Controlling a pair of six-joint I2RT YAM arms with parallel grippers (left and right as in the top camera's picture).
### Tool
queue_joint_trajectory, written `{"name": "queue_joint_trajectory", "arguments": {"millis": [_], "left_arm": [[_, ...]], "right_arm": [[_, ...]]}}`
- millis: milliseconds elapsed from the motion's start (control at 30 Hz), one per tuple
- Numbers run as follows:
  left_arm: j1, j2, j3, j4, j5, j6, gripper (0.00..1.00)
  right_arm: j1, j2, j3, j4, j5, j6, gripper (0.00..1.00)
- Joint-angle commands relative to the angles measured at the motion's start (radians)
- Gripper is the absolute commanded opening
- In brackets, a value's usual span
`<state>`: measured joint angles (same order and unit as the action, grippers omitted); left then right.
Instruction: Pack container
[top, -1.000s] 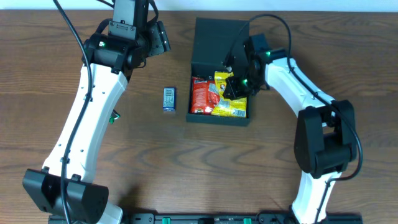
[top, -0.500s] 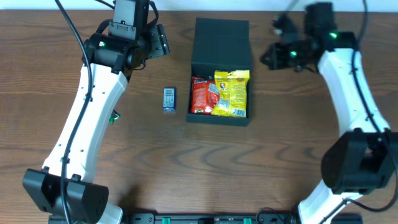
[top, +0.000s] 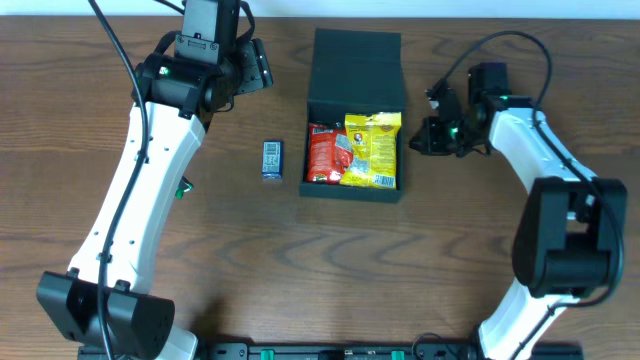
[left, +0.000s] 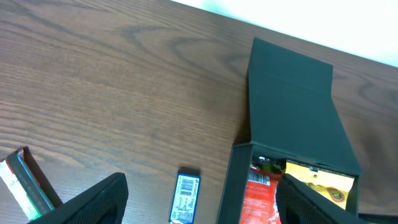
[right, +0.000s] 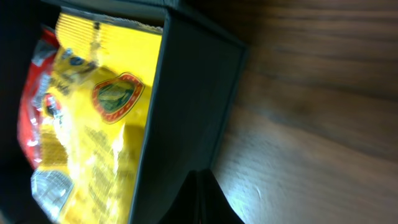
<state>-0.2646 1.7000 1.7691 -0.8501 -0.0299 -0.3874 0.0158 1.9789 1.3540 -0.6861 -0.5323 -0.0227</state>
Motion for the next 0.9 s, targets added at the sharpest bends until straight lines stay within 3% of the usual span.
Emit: {"name": "queue_joint_trajectory", "arguments": {"millis": [0, 367, 867], "left_arm": [[0.003, 0.013, 0.0, -0.01, -0.003, 0.018, 0.77], [0.003, 0.013, 0.0, -0.035, -0.003, 0.026, 0.77], [0.003, 0.013, 0.0, -0.044, -0.003, 0.045, 0.77]], "right_arm": [[0.035, 0.05, -0.002, 0.018, -0.023, 0.026, 0.01], [0.105, 0.055, 0.0, 0.073, -0.01, 0.031, 0.01], [0.117, 0.06, 0.0, 0.28, 0.005, 0.075, 0.01]]}}
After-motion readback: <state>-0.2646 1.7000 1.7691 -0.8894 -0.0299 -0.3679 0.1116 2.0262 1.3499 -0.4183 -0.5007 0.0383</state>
